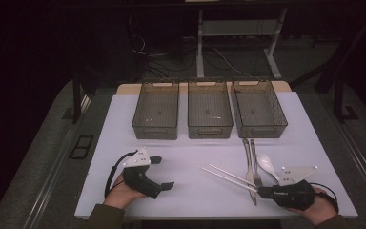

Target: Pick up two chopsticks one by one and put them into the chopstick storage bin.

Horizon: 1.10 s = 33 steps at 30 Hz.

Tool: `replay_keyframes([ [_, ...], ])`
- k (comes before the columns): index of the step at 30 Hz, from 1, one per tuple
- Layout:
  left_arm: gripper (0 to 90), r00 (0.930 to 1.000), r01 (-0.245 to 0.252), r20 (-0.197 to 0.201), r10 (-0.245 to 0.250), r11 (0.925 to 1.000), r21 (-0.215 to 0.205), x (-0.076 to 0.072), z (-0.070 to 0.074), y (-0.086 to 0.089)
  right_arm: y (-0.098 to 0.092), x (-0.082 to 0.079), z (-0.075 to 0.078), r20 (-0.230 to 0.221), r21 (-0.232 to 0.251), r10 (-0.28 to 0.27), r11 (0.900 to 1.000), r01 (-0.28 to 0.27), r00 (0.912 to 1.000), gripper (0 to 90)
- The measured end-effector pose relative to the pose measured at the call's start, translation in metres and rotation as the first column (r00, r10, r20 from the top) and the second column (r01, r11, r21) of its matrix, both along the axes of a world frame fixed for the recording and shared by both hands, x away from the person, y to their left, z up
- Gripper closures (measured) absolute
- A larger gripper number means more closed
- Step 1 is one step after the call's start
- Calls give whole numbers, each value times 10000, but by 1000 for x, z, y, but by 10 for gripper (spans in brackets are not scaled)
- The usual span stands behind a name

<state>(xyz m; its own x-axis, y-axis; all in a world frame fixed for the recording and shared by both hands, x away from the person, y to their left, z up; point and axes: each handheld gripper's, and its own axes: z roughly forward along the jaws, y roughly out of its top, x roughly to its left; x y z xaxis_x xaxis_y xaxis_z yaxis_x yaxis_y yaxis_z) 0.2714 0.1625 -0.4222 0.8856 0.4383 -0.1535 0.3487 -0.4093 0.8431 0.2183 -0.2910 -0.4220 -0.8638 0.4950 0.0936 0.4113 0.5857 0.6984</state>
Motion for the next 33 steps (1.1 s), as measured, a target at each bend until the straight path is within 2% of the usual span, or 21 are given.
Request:
replay_keyframes([
  [5, 0, 10000, -60, -5, 60, 10000, -23, 0, 0, 0, 4, 9, 9, 16, 291, -222, 9993, 222, 9998, 841],
  [13, 0, 9999, -103, 31, 103, 9999, -67, 1, -1, 2, 7, 25, 17, 136, 409, -646, 9971, 640, 9978, 841],
  [18, 0, 9999, -99, 55, 100, 9999, -79, 1, 0, 2, 5, 35, 24, 219, 727, -913, 9933, 895, 9956, 841],
  [23, 0, 9999, -95, 84, 96, 9999, -76, 1, 0, 1, 10, 47, 32, 319, 720, -1089, 9917, 1064, 9935, 841],
  [28, 0, 9999, -121, 95, 122, 9999, -115, 1, 0, 1, 19, 61, 39, 419, 776, -1282, 9892, 1247, 9909, 840],
  [33, 0, 9998, -114, 136, 115, 9999, -89, 1, 0, 1, 37, 76, 46, 479, 702, -1354, 9888, 1319, 9896, 840],
])
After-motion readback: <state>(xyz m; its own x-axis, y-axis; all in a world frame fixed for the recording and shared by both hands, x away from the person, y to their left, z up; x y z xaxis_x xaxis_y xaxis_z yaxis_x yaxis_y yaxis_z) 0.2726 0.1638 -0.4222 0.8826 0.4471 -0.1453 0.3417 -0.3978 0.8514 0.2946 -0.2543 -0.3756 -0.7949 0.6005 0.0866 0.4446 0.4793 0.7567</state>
